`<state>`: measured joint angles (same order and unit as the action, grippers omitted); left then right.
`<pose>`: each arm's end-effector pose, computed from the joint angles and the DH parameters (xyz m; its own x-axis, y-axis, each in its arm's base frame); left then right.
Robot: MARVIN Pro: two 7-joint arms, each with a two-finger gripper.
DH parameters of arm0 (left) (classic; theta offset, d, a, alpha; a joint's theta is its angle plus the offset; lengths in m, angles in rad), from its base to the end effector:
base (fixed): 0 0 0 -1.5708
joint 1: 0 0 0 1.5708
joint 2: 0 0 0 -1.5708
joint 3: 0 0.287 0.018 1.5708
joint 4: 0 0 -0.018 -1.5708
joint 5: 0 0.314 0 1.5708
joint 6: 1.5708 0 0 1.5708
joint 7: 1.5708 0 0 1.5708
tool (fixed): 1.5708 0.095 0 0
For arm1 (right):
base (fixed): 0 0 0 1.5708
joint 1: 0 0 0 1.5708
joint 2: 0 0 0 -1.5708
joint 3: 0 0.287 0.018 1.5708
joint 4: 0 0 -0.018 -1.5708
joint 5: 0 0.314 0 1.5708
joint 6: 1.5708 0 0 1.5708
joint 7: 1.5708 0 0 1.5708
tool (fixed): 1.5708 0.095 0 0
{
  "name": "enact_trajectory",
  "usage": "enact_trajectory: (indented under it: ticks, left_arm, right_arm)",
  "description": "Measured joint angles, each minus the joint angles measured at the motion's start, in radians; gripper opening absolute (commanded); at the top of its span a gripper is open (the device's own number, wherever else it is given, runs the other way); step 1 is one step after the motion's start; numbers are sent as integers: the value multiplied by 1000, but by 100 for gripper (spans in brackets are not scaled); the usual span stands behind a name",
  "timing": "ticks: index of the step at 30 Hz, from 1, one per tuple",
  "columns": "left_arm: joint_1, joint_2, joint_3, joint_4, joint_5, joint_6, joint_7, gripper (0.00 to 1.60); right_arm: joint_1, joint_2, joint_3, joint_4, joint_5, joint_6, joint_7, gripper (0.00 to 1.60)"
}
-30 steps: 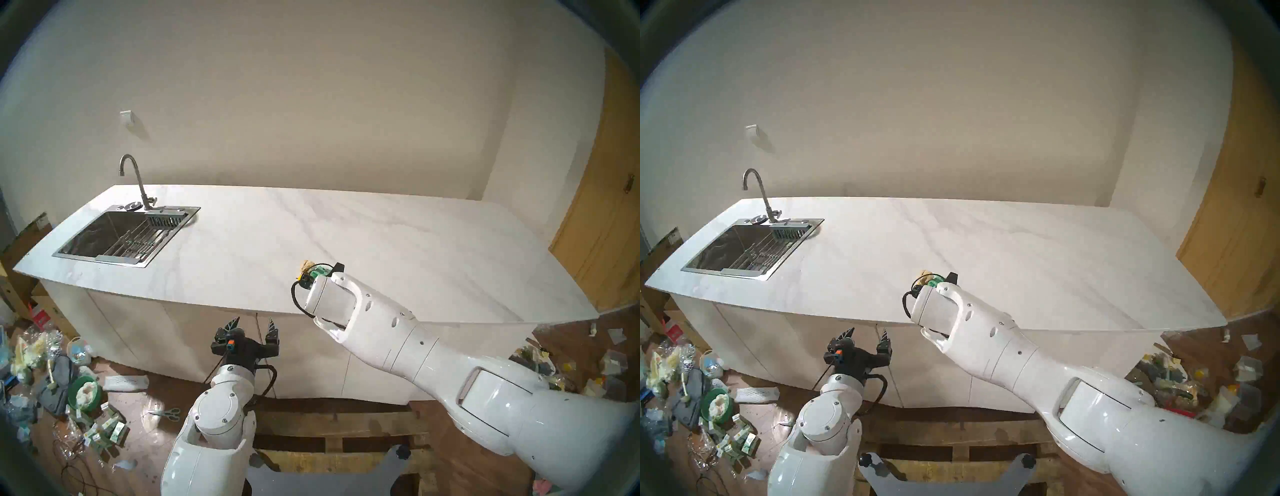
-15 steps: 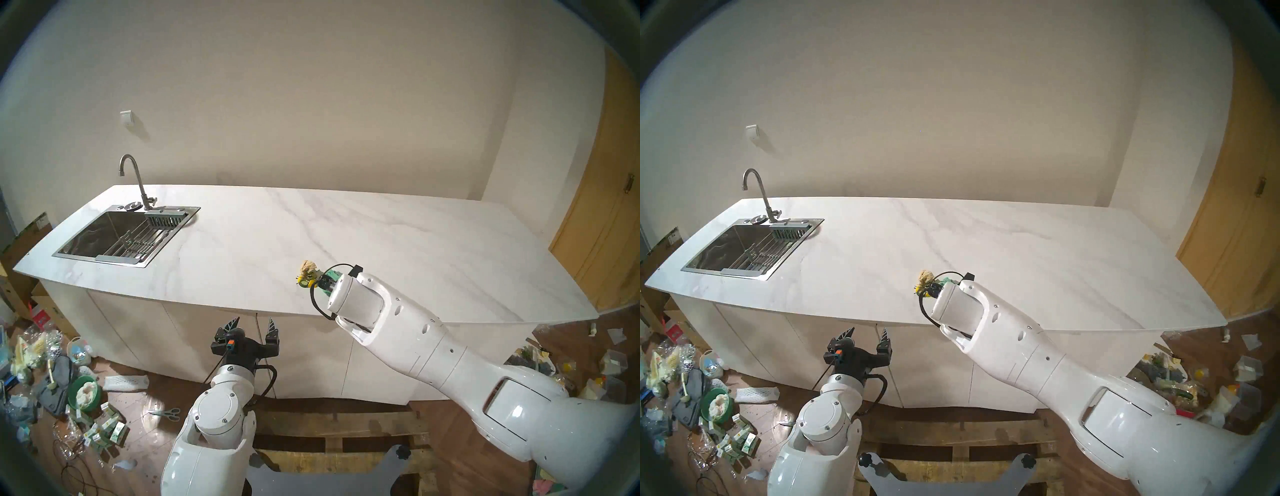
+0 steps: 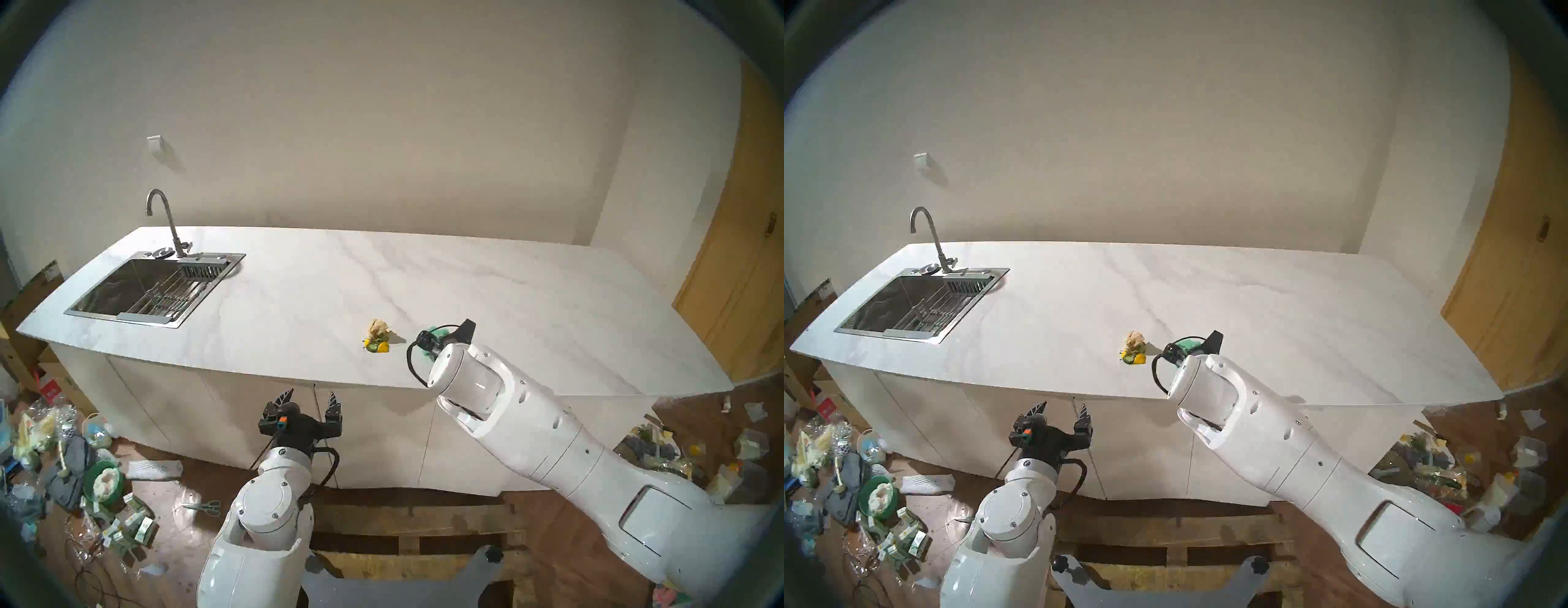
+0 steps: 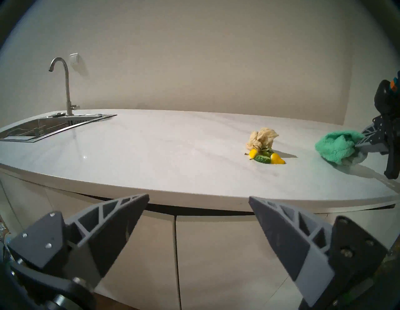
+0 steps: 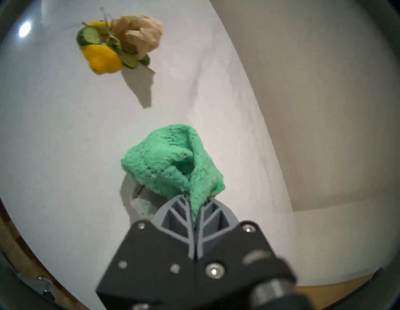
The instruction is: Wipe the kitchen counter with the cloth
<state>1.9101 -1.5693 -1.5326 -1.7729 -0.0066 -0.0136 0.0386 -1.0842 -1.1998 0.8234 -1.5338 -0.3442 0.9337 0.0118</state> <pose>0.3241 -0.0121 -0.3491 0.1237 0.0133 0.9922 0.0027 -0.9999 0.0131 0.4760 0.0852 -0.2602 0.3026 0.8513 0.4286 0.3217 -0.5146 0.7948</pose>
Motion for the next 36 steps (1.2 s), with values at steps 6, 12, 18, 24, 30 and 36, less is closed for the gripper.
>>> enact_trajectory:
  ticks: [6,12,18,24,30,36]
  left_arm:
    - [0,0,0,0,0,0,0,160]
    - [0,0,0,0,0,0,0,160]
    - [0,0,0,0,0,0,0,160]
    - [0,0,0,-1,-1,0,0,160]
    - [1,0,0,-1,-1,0,0,160]
    - [1,0,0,-1,-1,0,0,160]
  right_arm:
    - [-36,-7,97,-30,52,-12,-67,0]
    - [-63,-9,198,-36,81,-38,-127,0]
    - [-85,9,265,-19,108,-87,-141,0]
    - [-93,15,269,56,116,-129,-140,0]
    - [-73,10,264,160,115,-162,-139,0]
    - [-35,11,235,229,119,-190,-71,1]
